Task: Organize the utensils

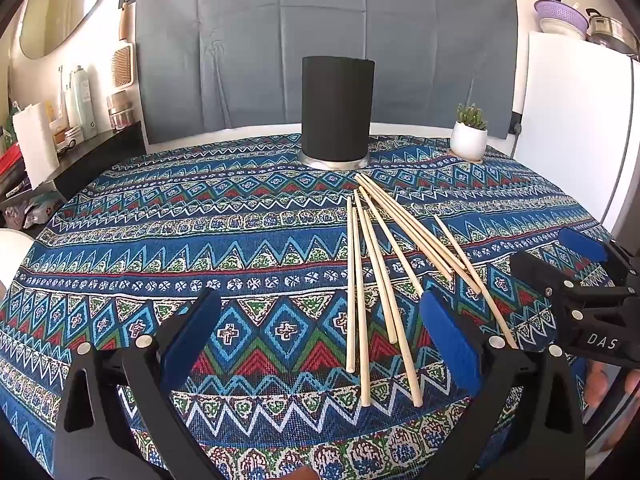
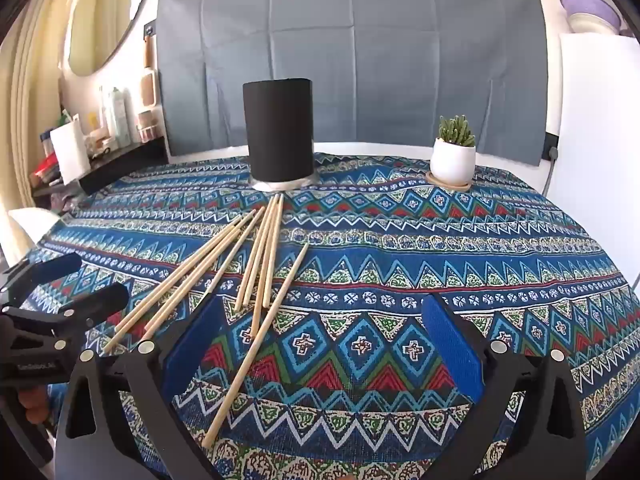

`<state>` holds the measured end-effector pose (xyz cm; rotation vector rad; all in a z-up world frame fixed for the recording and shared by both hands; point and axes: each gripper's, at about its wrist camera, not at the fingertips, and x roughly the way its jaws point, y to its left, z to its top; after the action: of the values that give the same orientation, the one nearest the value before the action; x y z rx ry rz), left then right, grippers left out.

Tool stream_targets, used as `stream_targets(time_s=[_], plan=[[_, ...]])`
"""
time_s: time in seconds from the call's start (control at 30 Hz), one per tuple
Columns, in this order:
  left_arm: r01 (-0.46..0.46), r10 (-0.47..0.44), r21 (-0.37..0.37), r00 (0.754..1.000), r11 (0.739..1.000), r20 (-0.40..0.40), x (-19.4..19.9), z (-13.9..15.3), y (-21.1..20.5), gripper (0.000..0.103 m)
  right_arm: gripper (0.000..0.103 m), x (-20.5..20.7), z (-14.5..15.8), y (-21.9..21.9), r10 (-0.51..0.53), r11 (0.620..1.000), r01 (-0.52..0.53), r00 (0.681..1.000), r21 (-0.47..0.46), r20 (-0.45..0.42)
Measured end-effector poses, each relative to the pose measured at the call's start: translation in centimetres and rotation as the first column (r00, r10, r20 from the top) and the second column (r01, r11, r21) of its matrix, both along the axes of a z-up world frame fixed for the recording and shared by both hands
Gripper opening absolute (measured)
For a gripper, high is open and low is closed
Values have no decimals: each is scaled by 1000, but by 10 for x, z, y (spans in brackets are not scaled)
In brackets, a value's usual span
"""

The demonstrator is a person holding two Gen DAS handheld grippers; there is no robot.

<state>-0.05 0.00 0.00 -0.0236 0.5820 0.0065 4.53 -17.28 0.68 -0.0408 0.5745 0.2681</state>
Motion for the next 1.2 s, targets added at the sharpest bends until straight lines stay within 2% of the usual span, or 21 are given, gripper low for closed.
stream_targets(time_s=[0.17, 0.37, 0.83, 1.2], plan=[[-3, 3, 18, 1000, 1000, -13, 0, 0, -3, 97, 95, 1, 0, -1, -3, 1000, 3, 1000, 5, -3], [-10, 9, -6, 1000, 1000, -12, 2, 0, -1, 97, 95, -2, 1, -1, -7, 1000, 7, 1000, -3, 5], [1, -1, 2, 1000, 1000, -16, 2, 0, 0, 97, 95, 0, -1, 1, -7, 1000, 7, 1000, -2, -4], [10, -10, 31, 1000, 999, -16, 1, 0, -9, 97, 95, -1, -2, 4, -3, 1000, 3, 1000, -11, -3]])
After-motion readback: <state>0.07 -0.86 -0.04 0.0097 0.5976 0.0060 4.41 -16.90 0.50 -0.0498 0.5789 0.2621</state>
